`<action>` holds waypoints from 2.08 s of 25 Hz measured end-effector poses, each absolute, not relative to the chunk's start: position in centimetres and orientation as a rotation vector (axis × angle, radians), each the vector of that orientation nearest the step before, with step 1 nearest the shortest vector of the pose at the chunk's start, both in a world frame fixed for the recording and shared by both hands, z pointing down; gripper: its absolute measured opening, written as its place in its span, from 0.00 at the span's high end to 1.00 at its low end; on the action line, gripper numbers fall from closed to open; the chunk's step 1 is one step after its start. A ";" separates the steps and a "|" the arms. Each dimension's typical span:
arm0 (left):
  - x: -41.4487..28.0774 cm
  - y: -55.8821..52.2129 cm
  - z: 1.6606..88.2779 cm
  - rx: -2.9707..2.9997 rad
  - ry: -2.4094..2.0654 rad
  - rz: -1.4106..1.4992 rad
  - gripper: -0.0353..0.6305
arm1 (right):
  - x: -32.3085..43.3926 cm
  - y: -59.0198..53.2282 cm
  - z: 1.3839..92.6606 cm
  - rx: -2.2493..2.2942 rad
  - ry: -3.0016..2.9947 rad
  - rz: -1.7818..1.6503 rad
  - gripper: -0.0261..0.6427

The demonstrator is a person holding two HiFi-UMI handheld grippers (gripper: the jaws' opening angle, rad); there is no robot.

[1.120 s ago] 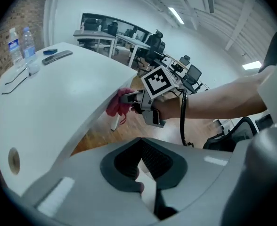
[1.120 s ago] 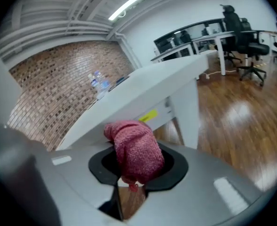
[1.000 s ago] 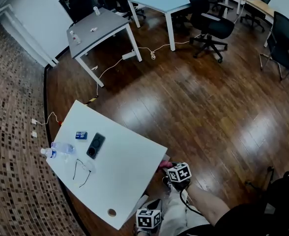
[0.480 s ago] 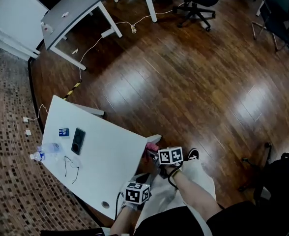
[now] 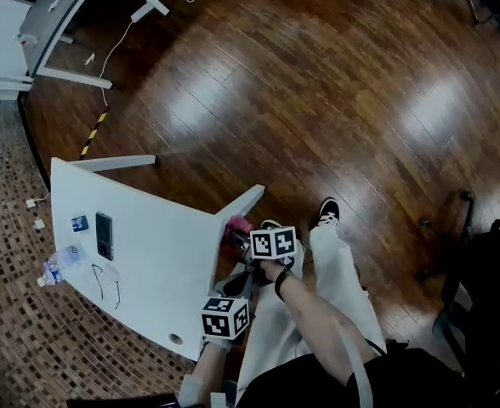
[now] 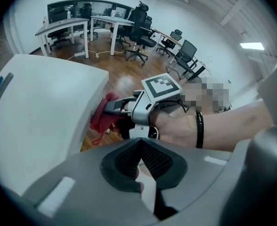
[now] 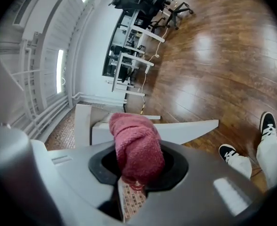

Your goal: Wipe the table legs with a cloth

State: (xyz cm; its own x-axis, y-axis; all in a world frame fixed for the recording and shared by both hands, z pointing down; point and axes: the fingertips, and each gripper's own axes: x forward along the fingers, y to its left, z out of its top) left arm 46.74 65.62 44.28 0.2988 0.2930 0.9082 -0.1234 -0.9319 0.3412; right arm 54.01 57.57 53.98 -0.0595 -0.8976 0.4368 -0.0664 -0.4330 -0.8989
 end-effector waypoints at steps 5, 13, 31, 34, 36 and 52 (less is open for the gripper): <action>46.8 64.8 46.6 2.245 0.162 1.657 0.95 | 54.1 56.7 56.6 -1.530 1.010 -1.564 0.83; 45.2 62.6 51.6 2.304 -0.070 1.606 0.95 | 52.9 56.1 60.8 -1.480 0.932 -1.488 0.83; 44.8 63.9 70.6 2.225 -0.272 1.576 0.95 | 54.7 57.3 83.0 -1.479 0.777 -1.519 0.83; 45.2 63.7 73.6 2.221 -0.263 1.614 0.95 | 54.8 57.3 87.3 -1.466 0.767 -1.531 0.83; 45.8 63.7 75.4 2.213 -0.240 1.629 0.95 | 54.8 57.4 90.4 -1.460 0.751 -1.537 0.83; 51.9 63.0 84.8 2.282 -0.194 1.772 0.95 | 54.4 57.9 111.2 -1.409 0.633 -1.669 0.83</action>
State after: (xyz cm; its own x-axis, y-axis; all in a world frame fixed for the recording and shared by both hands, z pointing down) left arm 51.90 63.04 84.78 0.2538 0.0447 0.9662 -0.2529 -0.9611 0.1109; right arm 54.44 57.95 111.18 -0.0150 -0.8438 0.5364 0.2757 -0.5192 -0.8090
